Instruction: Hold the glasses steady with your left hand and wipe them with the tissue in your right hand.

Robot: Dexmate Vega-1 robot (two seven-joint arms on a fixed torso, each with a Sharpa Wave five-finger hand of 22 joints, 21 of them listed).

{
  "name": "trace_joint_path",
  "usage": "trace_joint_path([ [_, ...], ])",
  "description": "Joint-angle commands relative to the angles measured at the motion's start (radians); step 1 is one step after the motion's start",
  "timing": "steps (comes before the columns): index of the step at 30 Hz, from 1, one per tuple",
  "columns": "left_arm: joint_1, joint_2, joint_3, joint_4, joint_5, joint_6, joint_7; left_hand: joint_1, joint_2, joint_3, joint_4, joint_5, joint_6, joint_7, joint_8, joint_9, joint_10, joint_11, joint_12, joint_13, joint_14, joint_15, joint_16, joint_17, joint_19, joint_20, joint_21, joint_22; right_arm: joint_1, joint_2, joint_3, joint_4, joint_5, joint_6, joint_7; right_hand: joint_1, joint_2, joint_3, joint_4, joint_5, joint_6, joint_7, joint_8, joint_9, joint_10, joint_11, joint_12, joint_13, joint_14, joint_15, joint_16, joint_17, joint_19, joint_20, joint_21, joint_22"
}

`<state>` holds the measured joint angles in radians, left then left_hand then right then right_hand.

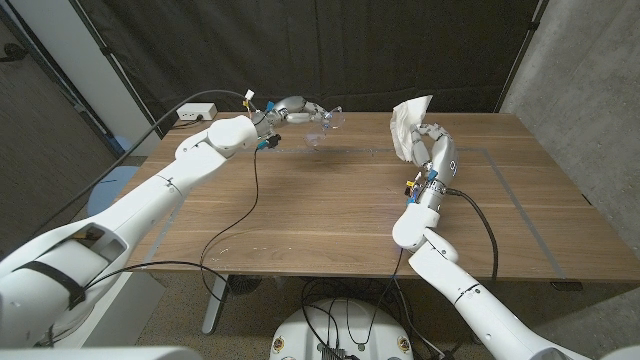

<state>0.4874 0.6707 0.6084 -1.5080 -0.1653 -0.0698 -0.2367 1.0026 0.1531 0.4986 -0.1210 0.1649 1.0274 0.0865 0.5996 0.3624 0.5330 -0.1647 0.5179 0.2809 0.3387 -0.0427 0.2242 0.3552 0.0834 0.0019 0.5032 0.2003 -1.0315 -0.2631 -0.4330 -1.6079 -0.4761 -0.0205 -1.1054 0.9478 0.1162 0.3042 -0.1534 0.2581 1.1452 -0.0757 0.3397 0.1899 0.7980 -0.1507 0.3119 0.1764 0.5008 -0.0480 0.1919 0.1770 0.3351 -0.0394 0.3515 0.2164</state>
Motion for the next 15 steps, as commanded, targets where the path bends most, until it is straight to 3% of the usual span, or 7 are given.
trace_joint_path([
  [1, -0.033, -0.020, 0.027, 0.028, 0.014, 0.004, -0.033, -0.002, 0.005, 0.024, 0.016, 0.007, 0.001, 0.003, 0.001, 0.006, 0.002, -0.014, 0.002, 0.003, -0.007, -0.109, -0.004, 0.005, -0.002, 0.008, 0.004, 0.000, 0.007, 0.123, 0.069, 0.042, -0.176, 0.060, -0.012, 0.015, -0.003, 0.006, 0.001, -0.003, 0.007, 0.004, -0.001, 0.003, 0.013, 0.000, -0.004, 0.004, 0.012, -0.149, -0.001, 0.001, 0.008, -0.017, 0.008, 0.005],
  [10, -0.092, -0.042, 0.061, 0.075, 0.035, 0.001, -0.088, -0.006, 0.007, 0.027, 0.020, 0.009, -0.007, 0.001, 0.000, 0.015, -0.017, -0.008, -0.005, 0.004, -0.025, -0.098, -0.008, 0.008, -0.008, 0.016, 0.003, 0.000, -0.010, 0.197, 0.120, 0.060, -0.296, 0.068, -0.012, 0.019, -0.004, 0.007, 0.000, -0.005, 0.013, 0.005, -0.002, 0.002, 0.022, 0.000, -0.005, 0.004, 0.015, -0.146, -0.003, 0.002, 0.004, -0.014, 0.009, 0.006],
  [15, -0.125, -0.058, 0.085, 0.100, 0.058, -0.014, -0.113, -0.010, 0.006, 0.028, 0.023, 0.010, -0.011, 0.004, 0.000, 0.020, -0.024, -0.012, -0.008, 0.005, -0.031, -0.095, -0.010, 0.009, -0.010, 0.019, 0.003, 0.000, -0.011, 0.249, 0.140, 0.069, -0.373, 0.014, -0.012, 0.022, -0.006, 0.008, 0.000, -0.006, 0.018, 0.009, -0.003, 0.002, 0.026, 0.001, -0.006, 0.004, 0.018, -0.145, -0.003, 0.001, 0.002, -0.013, 0.010, 0.007],
])
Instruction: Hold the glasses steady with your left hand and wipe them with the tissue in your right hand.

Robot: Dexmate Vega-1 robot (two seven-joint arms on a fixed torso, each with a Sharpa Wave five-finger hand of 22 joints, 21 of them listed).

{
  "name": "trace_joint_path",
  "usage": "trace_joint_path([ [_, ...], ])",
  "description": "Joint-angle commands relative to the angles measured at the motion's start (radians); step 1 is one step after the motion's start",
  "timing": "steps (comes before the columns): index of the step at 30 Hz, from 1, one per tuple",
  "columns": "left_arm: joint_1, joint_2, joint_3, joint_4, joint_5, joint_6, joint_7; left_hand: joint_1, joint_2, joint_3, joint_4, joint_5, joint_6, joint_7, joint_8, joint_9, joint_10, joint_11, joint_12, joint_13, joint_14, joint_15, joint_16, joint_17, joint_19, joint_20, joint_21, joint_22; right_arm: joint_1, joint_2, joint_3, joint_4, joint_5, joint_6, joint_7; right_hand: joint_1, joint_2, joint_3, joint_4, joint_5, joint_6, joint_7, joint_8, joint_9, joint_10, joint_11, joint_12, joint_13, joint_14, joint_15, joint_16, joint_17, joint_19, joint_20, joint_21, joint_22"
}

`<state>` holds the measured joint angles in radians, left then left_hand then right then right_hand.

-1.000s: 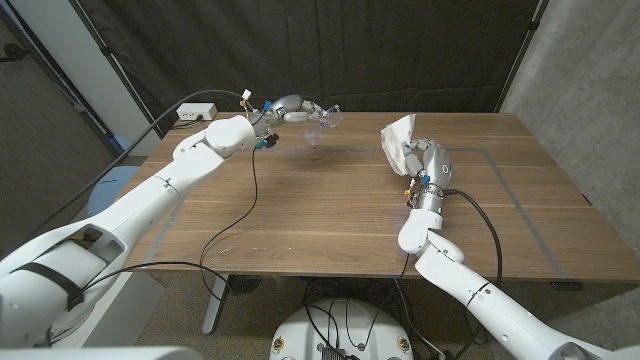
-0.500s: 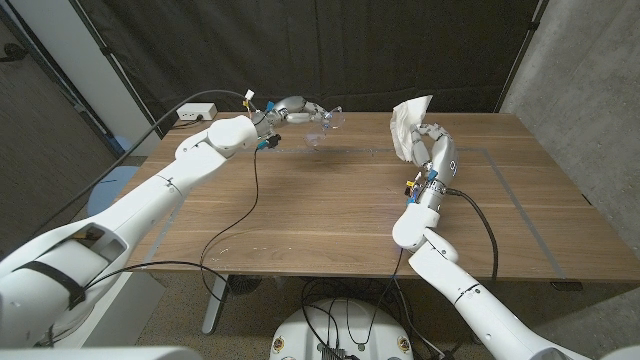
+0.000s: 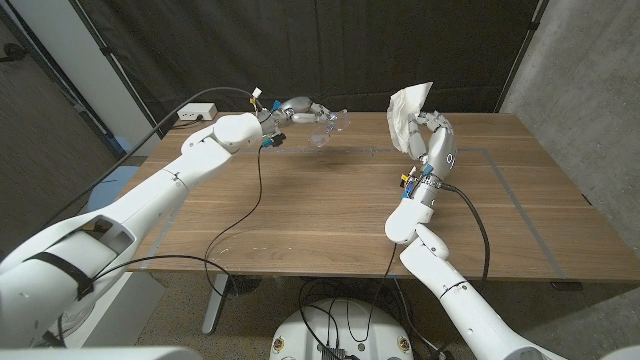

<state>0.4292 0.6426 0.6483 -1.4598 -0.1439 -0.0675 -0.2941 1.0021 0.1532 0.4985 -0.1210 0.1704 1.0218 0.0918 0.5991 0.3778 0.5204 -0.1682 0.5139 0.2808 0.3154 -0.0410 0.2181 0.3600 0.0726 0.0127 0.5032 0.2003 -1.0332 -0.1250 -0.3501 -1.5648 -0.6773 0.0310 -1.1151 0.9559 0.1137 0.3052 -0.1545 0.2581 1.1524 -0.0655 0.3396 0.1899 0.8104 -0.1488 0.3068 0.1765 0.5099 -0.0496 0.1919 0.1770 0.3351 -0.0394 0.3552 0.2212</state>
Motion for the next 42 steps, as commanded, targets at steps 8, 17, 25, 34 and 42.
trace_joint_path([
  [8, -0.111, -0.048, 0.078, 0.062, 0.103, -0.054, -0.069, -0.019, 0.004, 0.028, 0.031, 0.010, -0.017, -0.003, -0.002, 0.015, -0.023, -0.003, -0.010, 0.007, -0.020, -0.094, -0.004, 0.006, -0.002, 0.017, 0.004, 0.001, 0.033, 0.067, -0.021, 0.045, -0.145, -0.170, -0.002, 0.018, -0.006, 0.008, 0.000, -0.007, 0.016, 0.002, -0.005, 0.002, 0.016, -0.003, -0.004, 0.004, 0.010, -0.135, -0.005, 0.001, -0.003, -0.012, 0.007, 0.003],
  [17, -0.131, -0.065, 0.087, 0.071, 0.114, -0.078, -0.091, -0.024, 0.001, 0.030, 0.035, 0.015, -0.020, -0.010, -0.001, 0.026, -0.023, -0.005, -0.012, 0.009, -0.020, -0.094, -0.001, 0.006, -0.003, 0.016, 0.004, 0.001, 0.077, -0.001, -0.118, 0.058, -0.115, -0.290, -0.002, 0.020, -0.007, 0.008, 0.002, -0.009, 0.017, 0.000, -0.009, 0.002, 0.018, -0.006, -0.008, 0.004, 0.008, -0.134, -0.007, 0.002, -0.008, -0.010, 0.008, 0.004],
  [25, -0.143, -0.083, 0.091, 0.085, 0.112, -0.092, -0.104, -0.026, 0.000, 0.032, 0.036, 0.018, -0.020, -0.014, 0.001, 0.034, -0.020, -0.003, -0.011, 0.010, -0.020, -0.095, 0.001, 0.005, -0.001, 0.012, 0.006, 0.001, 0.102, -0.023, -0.163, 0.078, -0.104, -0.329, -0.002, 0.022, -0.008, 0.009, 0.002, -0.010, 0.020, -0.002, -0.011, 0.001, 0.022, -0.007, -0.010, 0.004, 0.007, -0.132, -0.009, 0.002, -0.010, -0.008, 0.010, 0.005],
  [34, -0.165, -0.111, 0.104, 0.112, 0.115, -0.111, -0.120, -0.029, -0.001, 0.035, 0.039, 0.019, -0.019, -0.011, -0.001, 0.038, -0.021, -0.003, -0.013, 0.012, -0.022, -0.097, 0.001, 0.005, -0.002, 0.011, 0.007, 0.001, 0.130, -0.046, -0.219, 0.104, -0.116, -0.345, -0.002, 0.027, -0.013, 0.010, 0.000, -0.011, 0.030, -0.001, -0.012, 0.001, 0.029, -0.009, -0.011, 0.004, 0.006, -0.134, -0.010, 0.002, -0.012, -0.006, 0.012, 0.005],
  [42, -0.178, -0.124, 0.117, 0.132, 0.109, -0.112, -0.149, -0.029, -0.002, 0.039, 0.038, 0.019, -0.017, -0.010, -0.001, 0.042, -0.024, 0.001, -0.014, 0.013, -0.024, -0.098, 0.001, 0.004, -0.003, 0.008, 0.007, 0.001, 0.149, -0.056, -0.243, 0.114, -0.106, -0.342, -0.002, 0.031, -0.016, 0.011, -0.002, -0.012, 0.037, 0.000, -0.013, 0.000, 0.033, -0.013, -0.012, 0.004, 0.007, -0.137, -0.010, 0.001, -0.014, -0.006, 0.013, 0.005],
])
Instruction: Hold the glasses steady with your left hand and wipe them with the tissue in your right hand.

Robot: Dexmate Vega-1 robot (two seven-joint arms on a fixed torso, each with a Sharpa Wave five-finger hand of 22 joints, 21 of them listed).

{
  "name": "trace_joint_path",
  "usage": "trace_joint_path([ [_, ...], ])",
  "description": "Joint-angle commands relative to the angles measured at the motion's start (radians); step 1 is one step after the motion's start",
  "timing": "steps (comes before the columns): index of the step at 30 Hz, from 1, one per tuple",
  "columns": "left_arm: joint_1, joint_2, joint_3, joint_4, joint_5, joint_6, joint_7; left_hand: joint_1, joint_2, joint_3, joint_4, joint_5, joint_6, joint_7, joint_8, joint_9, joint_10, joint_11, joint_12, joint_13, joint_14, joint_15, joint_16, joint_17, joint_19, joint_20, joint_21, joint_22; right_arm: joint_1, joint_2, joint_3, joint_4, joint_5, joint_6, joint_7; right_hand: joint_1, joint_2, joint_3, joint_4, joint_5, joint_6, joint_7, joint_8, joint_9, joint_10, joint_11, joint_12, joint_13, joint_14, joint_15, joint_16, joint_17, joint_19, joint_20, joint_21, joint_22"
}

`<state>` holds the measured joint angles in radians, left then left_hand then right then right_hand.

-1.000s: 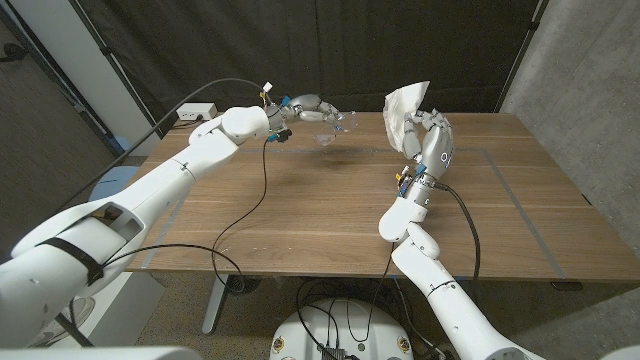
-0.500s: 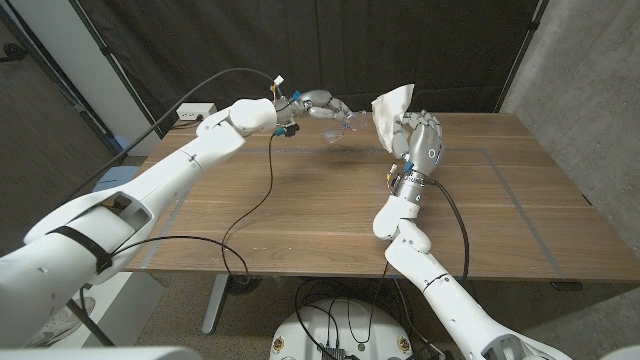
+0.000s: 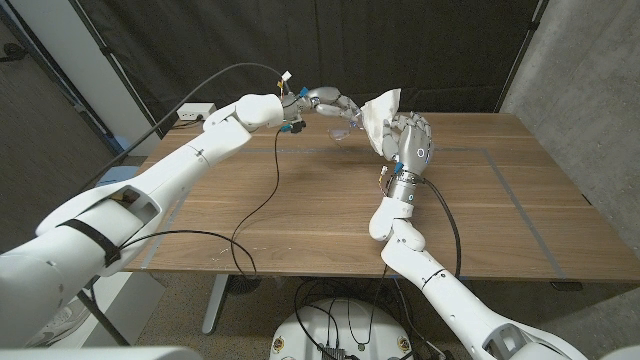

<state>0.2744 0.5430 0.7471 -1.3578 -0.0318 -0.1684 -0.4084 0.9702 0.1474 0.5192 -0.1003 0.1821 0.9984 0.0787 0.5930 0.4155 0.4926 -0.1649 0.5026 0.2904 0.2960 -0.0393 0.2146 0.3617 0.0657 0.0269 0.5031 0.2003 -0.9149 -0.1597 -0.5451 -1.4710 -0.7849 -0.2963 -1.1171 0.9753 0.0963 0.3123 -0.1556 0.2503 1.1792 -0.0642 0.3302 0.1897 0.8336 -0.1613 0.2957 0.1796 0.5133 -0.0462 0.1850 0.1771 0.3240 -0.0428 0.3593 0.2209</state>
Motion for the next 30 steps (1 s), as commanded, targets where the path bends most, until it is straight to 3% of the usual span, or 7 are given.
trace_joint_path([
  [1, -0.025, -0.025, 0.020, 0.033, -0.003, -0.010, -0.040, 0.004, 0.004, 0.019, 0.017, 0.007, 0.008, 0.003, 0.005, 0.005, 0.008, -0.008, -0.001, 0.004, -0.005, -0.099, 0.004, 0.003, 0.003, -0.007, 0.007, 0.001, 0.033, -0.022, -0.051, 0.021, 0.004, -0.014, 0.000, 0.013, 0.000, 0.004, -0.001, -0.004, 0.010, -0.001, -0.004, 0.000, 0.011, -0.001, -0.001, 0.001, 0.004, -0.139, -0.003, 0.001, -0.002, -0.002, 0.010, 0.006],
  [10, -0.050, -0.026, 0.044, 0.055, 0.004, -0.010, -0.095, 0.004, 0.003, 0.022, 0.016, 0.006, 0.011, 0.006, 0.004, 0.008, -0.006, 0.002, -0.007, 0.005, -0.011, -0.094, 0.003, 0.002, -0.001, -0.007, 0.007, 0.001, 0.063, -0.026, -0.079, 0.052, 0.000, -0.028, 0.000, 0.020, -0.004, 0.007, -0.003, -0.005, 0.028, 0.006, -0.003, -0.001, 0.017, -0.003, -0.003, 0.001, 0.007, -0.145, -0.003, 0.001, -0.003, -0.001, 0.012, 0.006],
  [18, -0.053, -0.040, 0.041, 0.076, 0.006, -0.016, -0.078, 0.003, 0.004, 0.025, 0.016, 0.005, 0.011, 0.006, 0.002, 0.009, -0.006, 0.001, -0.007, 0.006, -0.012, -0.092, 0.003, 0.002, -0.002, -0.007, 0.007, 0.001, 0.095, -0.048, -0.133, 0.074, 0.015, -0.024, 0.000, 0.026, -0.013, 0.007, -0.007, -0.007, 0.038, 0.010, -0.004, -0.002, 0.023, -0.007, -0.004, 0.001, 0.009, -0.147, -0.003, 0.000, -0.006, -0.002, 0.014, 0.006],
  [30, -0.067, -0.079, 0.051, 0.141, 0.006, -0.035, -0.056, 0.004, 0.006, 0.030, 0.015, 0.004, 0.007, 0.006, -0.002, 0.013, -0.003, 0.002, -0.006, 0.007, -0.012, -0.091, 0.004, 0.003, -0.003, -0.006, 0.008, 0.001, 0.098, -0.089, -0.198, 0.025, 0.041, 0.069, 0.000, 0.033, -0.015, 0.011, -0.007, -0.008, 0.045, 0.021, -0.009, -0.003, 0.024, -0.008, -0.008, 0.001, 0.006, -0.152, -0.005, 0.000, -0.009, -0.004, 0.015, 0.006],
])
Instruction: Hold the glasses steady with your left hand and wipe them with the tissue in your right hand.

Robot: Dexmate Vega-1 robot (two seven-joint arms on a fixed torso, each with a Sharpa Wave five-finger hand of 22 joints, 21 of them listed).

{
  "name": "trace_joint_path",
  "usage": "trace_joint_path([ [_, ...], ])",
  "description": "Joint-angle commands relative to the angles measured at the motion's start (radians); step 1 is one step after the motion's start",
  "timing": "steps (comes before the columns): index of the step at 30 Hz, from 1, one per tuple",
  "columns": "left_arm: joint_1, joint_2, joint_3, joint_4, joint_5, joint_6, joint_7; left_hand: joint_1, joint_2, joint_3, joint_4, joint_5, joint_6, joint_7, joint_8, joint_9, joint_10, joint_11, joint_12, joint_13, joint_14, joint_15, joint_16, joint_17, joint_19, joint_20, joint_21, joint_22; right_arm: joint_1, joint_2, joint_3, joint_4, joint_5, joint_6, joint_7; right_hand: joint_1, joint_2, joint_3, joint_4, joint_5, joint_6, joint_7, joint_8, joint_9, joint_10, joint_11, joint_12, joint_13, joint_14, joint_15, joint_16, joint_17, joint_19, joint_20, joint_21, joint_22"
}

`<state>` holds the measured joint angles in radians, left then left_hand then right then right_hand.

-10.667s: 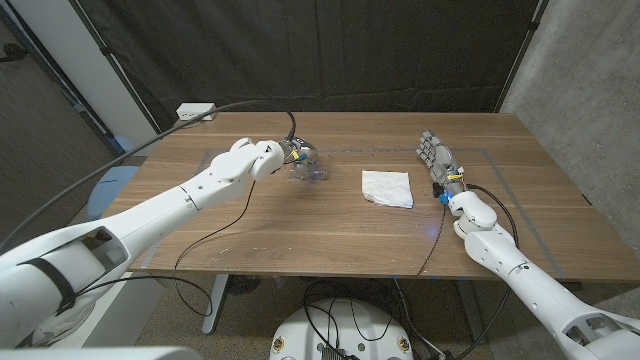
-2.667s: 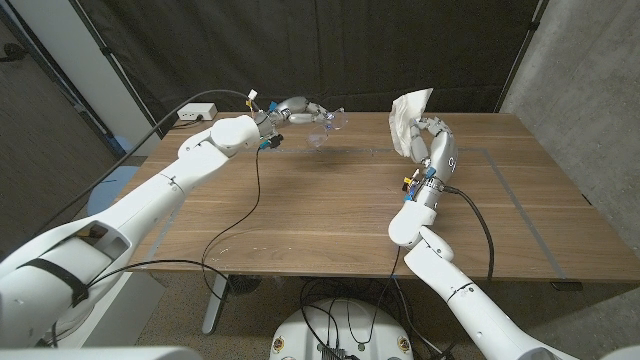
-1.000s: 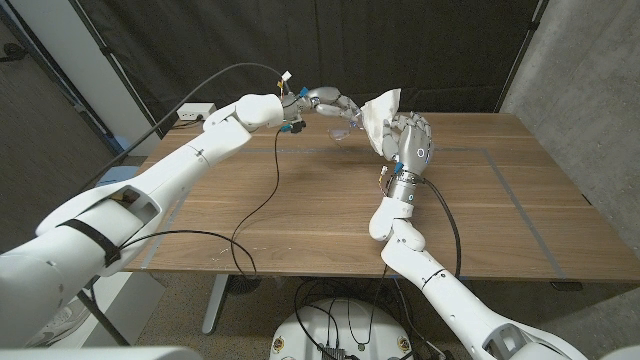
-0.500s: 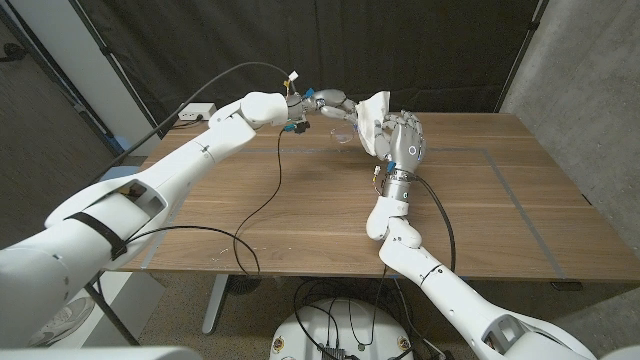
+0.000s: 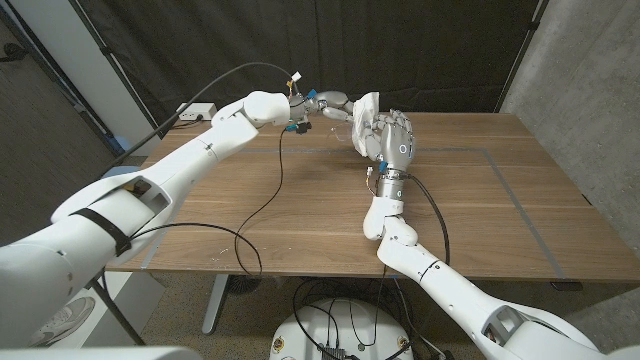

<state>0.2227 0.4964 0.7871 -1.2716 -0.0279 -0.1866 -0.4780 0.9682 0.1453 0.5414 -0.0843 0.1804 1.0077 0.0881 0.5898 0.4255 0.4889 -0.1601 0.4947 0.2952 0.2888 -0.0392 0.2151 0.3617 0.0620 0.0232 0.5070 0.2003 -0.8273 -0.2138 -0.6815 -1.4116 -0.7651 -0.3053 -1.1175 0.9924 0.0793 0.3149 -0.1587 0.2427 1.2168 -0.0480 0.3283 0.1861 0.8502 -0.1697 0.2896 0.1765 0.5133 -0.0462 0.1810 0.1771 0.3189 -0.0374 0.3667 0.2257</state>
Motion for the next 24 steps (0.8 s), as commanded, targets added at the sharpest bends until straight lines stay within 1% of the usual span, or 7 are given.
trace_joint_path([
  [1, -0.017, -0.035, 0.012, 0.058, 0.002, -0.017, 0.013, 0.005, 0.008, 0.008, 0.000, 0.006, -0.003, -0.003, 0.001, 0.004, 0.001, -0.002, 0.002, 0.002, -0.005, -0.092, 0.004, 0.003, 0.002, -0.002, 0.005, 0.001, 0.004, -0.026, -0.056, -0.037, 0.015, 0.089, 0.001, 0.017, 0.003, 0.009, -0.003, -0.001, 0.007, 0.006, -0.008, 0.000, 0.007, 0.000, -0.003, 0.004, 0.007, -0.152, -0.001, 0.000, -0.004, -0.010, 0.008, 0.001],
  [4, -0.019, -0.039, 0.015, 0.066, 0.002, -0.017, 0.012, 0.005, 0.008, 0.009, 0.000, 0.006, 0.001, 0.001, 0.002, 0.004, -0.001, 0.001, 0.002, 0.002, -0.006, -0.091, 0.004, 0.003, 0.001, -0.002, 0.005, 0.001, -0.002, -0.018, -0.046, -0.039, -0.005, 0.136, 0.001, 0.019, 0.003, 0.011, -0.003, -0.002, 0.011, 0.017, -0.010, 0.000, 0.006, 0.003, -0.005, 0.004, 0.005, -0.151, -0.002, 0.001, -0.005, -0.010, 0.009, 0.001],
  [8, -0.017, -0.037, 0.013, 0.061, 0.002, -0.016, 0.020, 0.005, 0.006, 0.010, -0.002, 0.005, -0.001, 0.016, 0.001, 0.008, 0.002, -0.004, 0.003, 0.003, -0.005, -0.092, 0.005, 0.003, 0.002, -0.003, 0.006, 0.001, 0.001, -0.012, -0.044, -0.026, -0.025, 0.144, 0.001, 0.023, 0.002, 0.013, -0.002, -0.003, 0.023, 0.035, -0.010, 0.001, 0.008, 0.003, -0.007, 0.004, 0.005, -0.156, -0.002, 0.001, -0.005, -0.011, 0.012, 0.001],
  [11, -0.013, -0.029, 0.012, 0.045, 0.001, -0.011, 0.018, 0.005, 0.006, 0.010, -0.001, 0.004, 0.004, 0.004, 0.004, 0.010, -0.001, -0.001, 0.002, 0.003, -0.004, -0.091, 0.005, 0.003, 0.001, -0.002, 0.006, 0.001, 0.006, -0.007, -0.047, -0.010, -0.016, 0.131, 0.001, 0.024, 0.001, 0.014, -0.002, -0.004, 0.025, 0.042, -0.010, 0.001, 0.008, 0.002, -0.009, 0.004, 0.005, -0.155, -0.002, 0.001, -0.006, -0.012, 0.012, 0.001],
  [14, -0.007, -0.021, 0.010, 0.029, 0.002, -0.001, 0.020, 0.005, 0.005, 0.011, -0.003, 0.004, 0.005, -0.003, 0.004, 0.012, -0.006, 0.012, 0.000, 0.003, -0.004, -0.092, 0.006, 0.004, 0.001, -0.002, 0.007, 0.001, 0.003, 0.003, -0.040, 0.004, -0.018, 0.120, 0.001, 0.026, 0.001, 0.015, -0.001, -0.004, 0.019, 0.036, -0.016, 0.001, 0.003, -0.002, -0.013, 0.004, 0.005, -0.154, -0.002, 0.001, -0.006, -0.012, 0.014, 0.001],
  [18, 0.000, -0.013, 0.004, 0.015, -0.002, 0.004, 0.023, 0.005, 0.006, 0.012, -0.002, 0.004, 0.004, -0.002, 0.000, 0.008, -0.002, -0.001, 0.002, 0.004, -0.006, -0.091, 0.006, 0.005, 0.001, -0.001, 0.007, 0.001, 0.002, 0.010, -0.036, 0.013, -0.011, 0.083, 0.001, 0.029, 0.001, 0.019, 0.000, -0.005, 0.018, 0.031, -0.022, 0.001, 0.021, 0.005, -0.010, 0.004, 0.010, -0.153, 0.001, 0.001, -0.010, -0.010, 0.015, 0.001],
  [24, 0.005, -0.004, 0.001, -0.003, -0.004, 0.005, 0.020, 0.003, 0.006, 0.013, -0.001, 0.003, 0.004, -0.002, -0.004, 0.004, -0.002, -0.002, 0.004, 0.005, -0.007, -0.092, 0.006, 0.006, 0.000, -0.002, 0.008, 0.001, 0.016, -0.010, -0.060, 0.014, 0.024, 0.026, 0.001, 0.033, 0.002, 0.025, 0.003, -0.007, 0.020, 0.033, -0.029, 0.001, 0.055, -0.005, -0.002, 0.005, 0.036, -0.155, 0.008, 0.002, -0.012, -0.011, 0.019, 0.001],
])
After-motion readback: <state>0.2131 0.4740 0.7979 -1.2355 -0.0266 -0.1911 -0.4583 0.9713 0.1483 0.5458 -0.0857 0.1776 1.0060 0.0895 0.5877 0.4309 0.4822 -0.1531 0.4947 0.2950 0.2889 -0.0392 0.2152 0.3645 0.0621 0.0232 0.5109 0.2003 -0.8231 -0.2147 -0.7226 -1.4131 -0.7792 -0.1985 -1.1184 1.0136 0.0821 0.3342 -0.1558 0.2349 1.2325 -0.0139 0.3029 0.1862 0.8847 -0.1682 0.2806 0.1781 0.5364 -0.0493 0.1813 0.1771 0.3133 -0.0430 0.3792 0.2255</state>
